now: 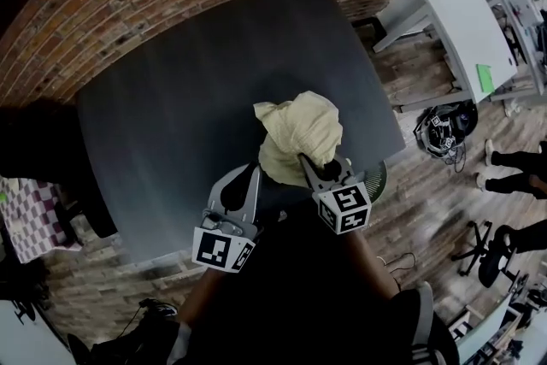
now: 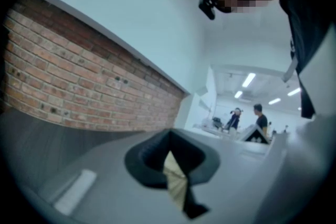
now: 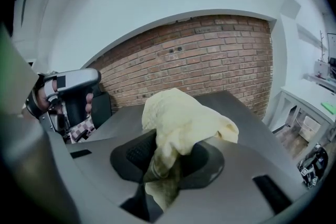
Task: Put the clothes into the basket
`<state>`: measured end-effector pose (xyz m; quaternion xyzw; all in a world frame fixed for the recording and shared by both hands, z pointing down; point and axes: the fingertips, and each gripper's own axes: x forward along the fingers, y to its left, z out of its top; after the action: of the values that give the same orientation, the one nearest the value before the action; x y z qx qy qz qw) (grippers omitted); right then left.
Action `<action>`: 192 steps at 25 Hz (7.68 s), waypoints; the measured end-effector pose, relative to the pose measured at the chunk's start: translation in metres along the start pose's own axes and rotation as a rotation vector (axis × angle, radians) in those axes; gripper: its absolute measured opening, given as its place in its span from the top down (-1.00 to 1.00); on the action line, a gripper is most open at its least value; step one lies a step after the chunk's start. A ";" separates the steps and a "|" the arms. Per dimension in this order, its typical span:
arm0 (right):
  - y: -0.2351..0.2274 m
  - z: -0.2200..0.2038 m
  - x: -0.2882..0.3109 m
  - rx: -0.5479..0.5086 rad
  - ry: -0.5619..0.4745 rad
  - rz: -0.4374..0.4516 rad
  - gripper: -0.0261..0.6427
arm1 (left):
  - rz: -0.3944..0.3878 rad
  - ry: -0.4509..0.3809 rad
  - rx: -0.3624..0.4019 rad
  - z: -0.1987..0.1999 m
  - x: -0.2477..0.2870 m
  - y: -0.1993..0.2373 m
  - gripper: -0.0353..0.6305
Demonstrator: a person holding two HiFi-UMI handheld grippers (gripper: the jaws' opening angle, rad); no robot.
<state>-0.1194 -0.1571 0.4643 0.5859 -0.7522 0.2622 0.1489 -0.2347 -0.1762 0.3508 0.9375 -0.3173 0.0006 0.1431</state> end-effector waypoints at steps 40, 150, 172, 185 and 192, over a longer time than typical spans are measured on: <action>-0.027 -0.039 -0.184 0.167 -0.183 -0.198 0.59 | -0.350 0.072 0.046 -0.031 0.006 -0.167 0.88; -0.355 -0.415 -0.204 0.693 -0.030 -0.676 0.59 | -0.775 0.503 0.073 -0.354 0.238 -0.410 0.88; -0.380 -0.547 -0.113 0.873 0.152 -0.613 0.39 | -0.750 0.600 0.044 -0.419 0.237 -0.399 0.88; -0.397 -0.560 -0.105 0.909 0.200 -0.618 0.42 | -0.741 0.606 0.027 -0.427 0.249 -0.407 0.88; -0.398 -0.551 -0.120 0.906 0.181 -0.662 0.81 | -0.744 0.595 0.030 -0.422 0.250 -0.413 0.88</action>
<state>0.2483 0.1827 0.9395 0.7710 -0.3252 0.5471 0.0206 0.2485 0.1014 0.6676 0.9485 0.0945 0.2226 0.2046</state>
